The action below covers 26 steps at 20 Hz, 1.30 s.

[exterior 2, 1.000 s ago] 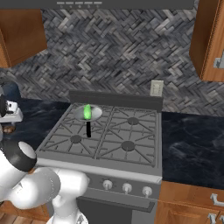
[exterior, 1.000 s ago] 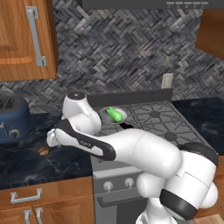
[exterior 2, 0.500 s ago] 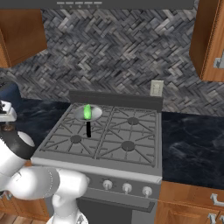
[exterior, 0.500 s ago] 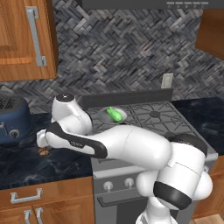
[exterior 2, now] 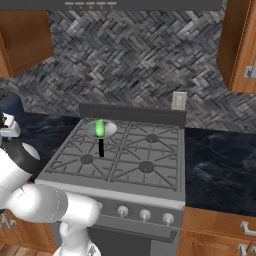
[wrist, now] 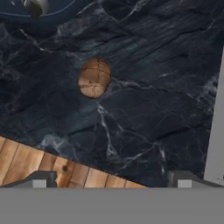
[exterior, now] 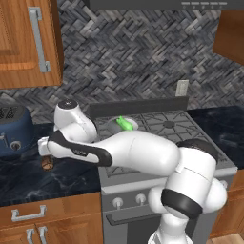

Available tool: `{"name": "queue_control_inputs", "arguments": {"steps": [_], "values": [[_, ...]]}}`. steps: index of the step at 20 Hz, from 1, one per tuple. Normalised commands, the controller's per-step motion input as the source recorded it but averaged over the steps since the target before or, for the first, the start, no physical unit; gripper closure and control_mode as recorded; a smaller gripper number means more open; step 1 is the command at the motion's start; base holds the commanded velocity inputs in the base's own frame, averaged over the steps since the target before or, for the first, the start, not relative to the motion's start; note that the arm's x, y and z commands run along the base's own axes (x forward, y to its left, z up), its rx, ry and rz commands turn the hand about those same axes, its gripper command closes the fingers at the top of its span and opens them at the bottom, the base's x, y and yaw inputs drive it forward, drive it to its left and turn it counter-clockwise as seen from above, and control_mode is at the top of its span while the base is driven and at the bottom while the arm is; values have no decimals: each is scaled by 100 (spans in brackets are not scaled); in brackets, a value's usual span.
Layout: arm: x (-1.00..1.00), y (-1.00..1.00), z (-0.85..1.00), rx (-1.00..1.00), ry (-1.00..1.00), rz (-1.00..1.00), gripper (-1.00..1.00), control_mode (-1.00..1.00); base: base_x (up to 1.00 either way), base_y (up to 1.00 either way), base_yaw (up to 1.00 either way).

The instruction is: Put the potato and corn in the pan. Then turn on the rear left burner and set the heat to medium.

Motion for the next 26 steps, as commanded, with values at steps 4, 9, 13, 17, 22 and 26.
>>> {"name": "queue_control_inputs", "arguments": {"steps": [4,9,13,17,22,26], "values": [[25,10,-3,0,0,2,-100,-100,0,0,0],[28,16,-7,1,0,5,-100,-100,0,0,0],[14,18,-16,1,0,2,-100,-100,0,0,0],[18,17,-33,0,0,0,-100,-100,0,0,0],[17,17,-17,0,0,0,-100,-100,0,0,0],[19,26,0,0,0,-1,-100,-100,0,0,0]]}}
